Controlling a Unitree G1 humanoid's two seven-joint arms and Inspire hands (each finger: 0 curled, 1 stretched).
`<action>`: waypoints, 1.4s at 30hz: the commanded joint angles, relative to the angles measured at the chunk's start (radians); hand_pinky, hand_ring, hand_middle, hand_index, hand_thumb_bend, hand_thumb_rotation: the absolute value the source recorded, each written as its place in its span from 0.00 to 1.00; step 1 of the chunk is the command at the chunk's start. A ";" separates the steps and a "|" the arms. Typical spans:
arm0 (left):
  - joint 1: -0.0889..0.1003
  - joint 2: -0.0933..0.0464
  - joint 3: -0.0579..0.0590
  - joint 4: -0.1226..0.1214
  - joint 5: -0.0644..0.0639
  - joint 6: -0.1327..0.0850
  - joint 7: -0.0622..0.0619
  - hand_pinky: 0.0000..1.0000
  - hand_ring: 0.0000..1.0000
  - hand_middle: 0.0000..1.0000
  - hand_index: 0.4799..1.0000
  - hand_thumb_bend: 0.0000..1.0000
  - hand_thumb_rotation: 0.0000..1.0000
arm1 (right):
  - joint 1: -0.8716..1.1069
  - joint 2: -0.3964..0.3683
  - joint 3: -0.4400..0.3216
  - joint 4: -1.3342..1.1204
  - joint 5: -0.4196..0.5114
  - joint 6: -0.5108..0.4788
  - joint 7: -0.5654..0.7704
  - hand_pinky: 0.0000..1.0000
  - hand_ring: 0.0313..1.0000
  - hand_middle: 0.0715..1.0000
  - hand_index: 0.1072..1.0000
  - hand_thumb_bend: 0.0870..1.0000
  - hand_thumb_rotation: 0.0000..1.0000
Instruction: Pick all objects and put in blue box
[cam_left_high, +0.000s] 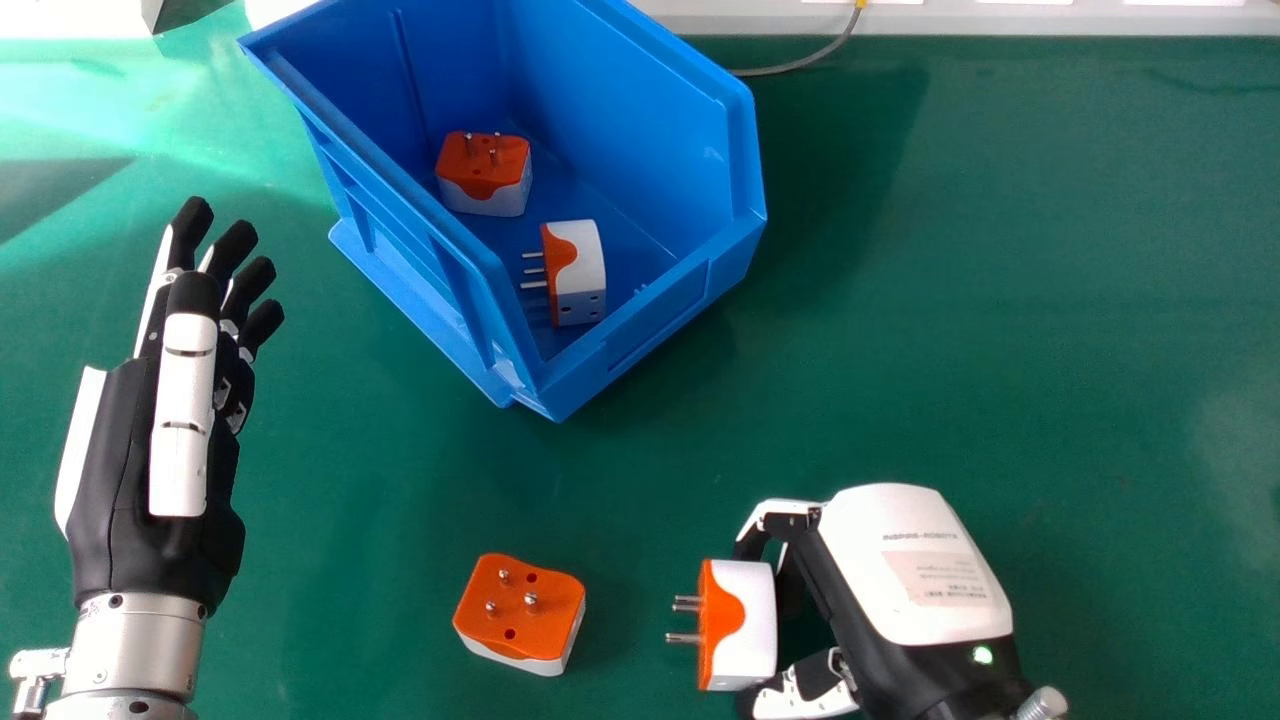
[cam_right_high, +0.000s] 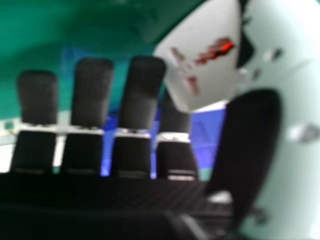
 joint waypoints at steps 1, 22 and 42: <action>0.001 0.002 0.000 -0.027 0.005 -0.007 0.002 0.95 0.95 0.96 0.96 0.52 0.93 | 0.022 -0.020 0.004 0.023 -0.024 0.024 0.028 0.25 0.29 0.34 0.44 0.47 0.00; 0.005 0.004 -0.005 -0.025 0.010 -0.007 0.009 0.95 0.96 0.97 0.99 0.53 0.93 | 0.132 -0.036 -0.078 -0.290 0.004 0.041 0.166 0.32 0.36 0.36 0.45 0.46 0.00; 0.001 0.003 -0.001 -0.010 0.002 -0.014 -0.005 0.94 0.95 0.97 0.98 0.53 0.93 | 0.199 -0.027 -0.171 -0.509 0.000 -0.023 0.191 0.26 0.27 0.36 0.44 0.46 0.00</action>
